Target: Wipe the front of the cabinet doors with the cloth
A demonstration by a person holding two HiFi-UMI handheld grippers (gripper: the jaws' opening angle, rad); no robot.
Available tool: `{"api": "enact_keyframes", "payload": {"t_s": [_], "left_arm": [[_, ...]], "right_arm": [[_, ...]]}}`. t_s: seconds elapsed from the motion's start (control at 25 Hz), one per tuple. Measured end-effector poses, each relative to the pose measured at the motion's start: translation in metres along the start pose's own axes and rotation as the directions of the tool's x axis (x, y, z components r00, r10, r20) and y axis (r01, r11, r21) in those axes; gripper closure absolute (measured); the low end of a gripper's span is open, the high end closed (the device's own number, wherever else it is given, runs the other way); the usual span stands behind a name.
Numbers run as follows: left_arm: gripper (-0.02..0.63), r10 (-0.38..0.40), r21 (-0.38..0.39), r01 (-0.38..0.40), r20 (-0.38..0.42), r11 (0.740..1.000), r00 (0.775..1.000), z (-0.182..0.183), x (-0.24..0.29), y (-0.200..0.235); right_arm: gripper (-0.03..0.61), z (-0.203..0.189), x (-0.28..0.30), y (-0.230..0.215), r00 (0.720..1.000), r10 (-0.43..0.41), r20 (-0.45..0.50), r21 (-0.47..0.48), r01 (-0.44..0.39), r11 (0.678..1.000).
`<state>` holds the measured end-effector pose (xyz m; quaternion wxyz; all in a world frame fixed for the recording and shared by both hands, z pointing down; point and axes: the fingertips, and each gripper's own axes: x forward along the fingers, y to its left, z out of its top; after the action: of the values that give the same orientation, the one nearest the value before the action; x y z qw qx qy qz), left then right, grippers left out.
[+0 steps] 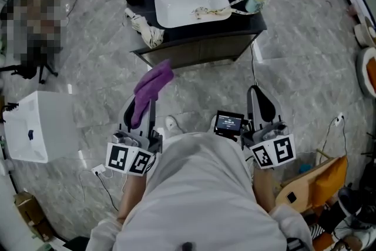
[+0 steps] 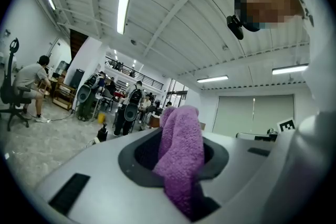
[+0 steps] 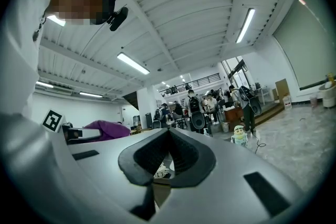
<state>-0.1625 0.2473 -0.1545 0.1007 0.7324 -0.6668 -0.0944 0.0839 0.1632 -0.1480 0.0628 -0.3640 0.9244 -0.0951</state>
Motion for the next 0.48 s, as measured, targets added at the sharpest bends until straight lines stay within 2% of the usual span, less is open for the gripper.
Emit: {"api": "enact_keyframes", "payload": {"t_s": [0.48], "left_arm": [[0.522,0.022,-0.003,-0.022,-0.009,1.0,1.0,-0.004,-0.006,0.017]], "right_arm": [[0.554,-0.008,0.007,0.01,1.0,-0.006,-0.018,0.001,0.006,1.0]]}}
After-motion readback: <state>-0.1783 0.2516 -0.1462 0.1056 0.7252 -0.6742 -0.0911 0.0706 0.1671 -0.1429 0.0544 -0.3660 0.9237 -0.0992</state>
